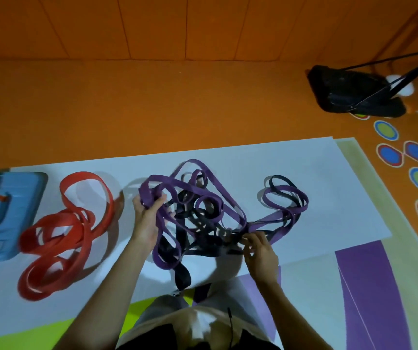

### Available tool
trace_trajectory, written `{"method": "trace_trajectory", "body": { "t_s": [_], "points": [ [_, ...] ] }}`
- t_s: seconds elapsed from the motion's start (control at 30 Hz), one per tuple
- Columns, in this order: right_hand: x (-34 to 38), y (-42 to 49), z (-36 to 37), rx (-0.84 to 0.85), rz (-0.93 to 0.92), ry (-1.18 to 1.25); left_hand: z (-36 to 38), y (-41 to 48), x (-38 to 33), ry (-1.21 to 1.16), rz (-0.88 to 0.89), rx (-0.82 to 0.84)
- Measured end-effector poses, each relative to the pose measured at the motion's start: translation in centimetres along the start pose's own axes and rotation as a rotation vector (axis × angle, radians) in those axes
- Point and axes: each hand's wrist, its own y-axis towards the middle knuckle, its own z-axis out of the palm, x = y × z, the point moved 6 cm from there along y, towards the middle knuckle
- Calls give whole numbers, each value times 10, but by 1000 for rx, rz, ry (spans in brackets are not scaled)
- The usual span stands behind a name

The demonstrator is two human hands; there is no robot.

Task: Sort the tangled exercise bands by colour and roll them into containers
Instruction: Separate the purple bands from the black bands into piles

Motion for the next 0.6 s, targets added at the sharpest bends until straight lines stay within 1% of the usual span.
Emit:
{"method": "trace_trajectory", "body": {
  "t_s": [0.03,0.1,0.13,0.17,0.2,0.23,0.27,0.3,0.47,0.5,0.6],
  "points": [
    [-8,-1,-11,-88,112,46,0,0,4,71,8,4],
    [-36,5,-24,-204,443,142,0,-2,10,231,38,-22],
    [-52,8,-21,-194,649,236,1,-2,12,310,52,-36],
    [-67,10,-13,-152,842,393,3,-3,12,370,70,-50],
    [-77,12,-1,-90,989,576,5,-3,11,424,80,-66],
    [-81,14,10,-31,1073,764,6,-3,9,456,96,-88],
    [-80,17,14,7,1106,904,6,-1,8,491,99,-105],
    [-80,20,16,26,1113,979,5,0,7,508,101,-123],
    [-79,20,15,93,1124,1036,-16,10,10,673,92,-167],
    [-78,18,14,91,1106,1042,-21,13,12,713,107,-176],
    [-77,7,4,42,1032,1046,-33,18,22,818,74,-220]
  ]
}}
